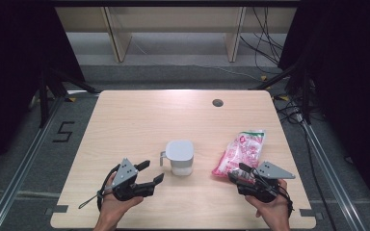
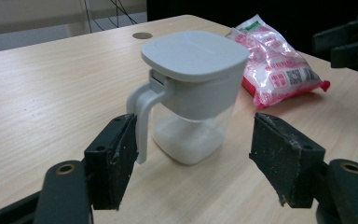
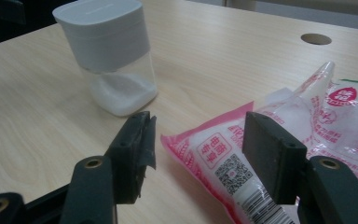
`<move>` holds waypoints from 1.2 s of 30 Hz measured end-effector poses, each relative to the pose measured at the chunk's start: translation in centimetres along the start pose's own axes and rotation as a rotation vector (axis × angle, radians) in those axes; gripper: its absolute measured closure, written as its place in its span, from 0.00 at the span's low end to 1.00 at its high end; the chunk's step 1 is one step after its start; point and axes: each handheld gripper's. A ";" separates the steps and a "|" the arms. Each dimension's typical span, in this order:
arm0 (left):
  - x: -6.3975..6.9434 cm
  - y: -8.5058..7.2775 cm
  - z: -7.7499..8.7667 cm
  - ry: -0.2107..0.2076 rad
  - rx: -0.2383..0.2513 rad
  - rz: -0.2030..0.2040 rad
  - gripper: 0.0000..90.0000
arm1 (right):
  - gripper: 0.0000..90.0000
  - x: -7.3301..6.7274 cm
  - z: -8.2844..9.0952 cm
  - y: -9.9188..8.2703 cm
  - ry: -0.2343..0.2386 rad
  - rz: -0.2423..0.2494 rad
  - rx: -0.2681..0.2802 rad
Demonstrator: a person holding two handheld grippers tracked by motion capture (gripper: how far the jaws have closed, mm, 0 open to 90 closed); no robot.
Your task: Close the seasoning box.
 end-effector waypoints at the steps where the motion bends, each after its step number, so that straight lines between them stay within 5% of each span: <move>1: 0.2 -0.2 0.1 -0.001 -0.002 -0.001 0.34 | 0.47 0.0 0.0 0.0 0.001 0.010 0.004; 12: 1.3 -2.0 0.8 -0.003 -0.038 -0.039 0.33 | 0.45 -0.7 0.0 -0.4 0.066 0.010 -0.026; 14: 1.6 -2.4 0.8 -0.008 -0.044 -0.046 0.33 | 0.45 -0.7 0.0 -0.5 0.065 0.035 -0.023; 17: 1.9 -2.9 0.9 -0.001 -0.054 -0.053 0.33 | 0.45 -1.2 0.3 -0.7 0.068 -0.013 -0.041; 22: 2.3 -4.0 0.9 -0.013 -0.073 -0.070 0.33 | 0.44 -1.2 0.3 -1.0 0.076 0.037 -0.041; 23: 2.3 -4.1 0.9 -0.009 -0.079 -0.069 0.32 | 0.44 -1.4 0.6 -1.1 0.077 0.002 -0.065; 29: 2.6 -4.9 1.1 -0.013 -0.091 -0.071 0.32 | 0.43 -1.6 1.0 -1.5 0.084 -0.007 -0.075; 30: 2.5 -4.9 1.2 -0.007 -0.111 -0.092 0.32 | 0.43 -1.5 1.0 -1.6 0.083 0.025 -0.078; 31: 2.5 -5.0 1.1 -0.020 -0.111 -0.083 0.31 | 0.43 -1.7 1.1 -1.7 0.084 -0.007 -0.082; 35: 2.6 -5.3 1.2 -0.013 -0.121 -0.087 0.31 | 0.41 -1.8 1.3 -2.1 0.088 0.014 -0.116; 36: 2.7 -5.5 1.0 -0.022 -0.101 -0.063 0.31 | 0.41 -1.9 1.3 -2.2 0.095 0.006 -0.114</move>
Point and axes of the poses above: each handheld gripper's, and its own axes: z roughly backward along the jaws, y roughly out of its top, x roughly to its right, and after that the axes turned 5 degrees about x, right-handed
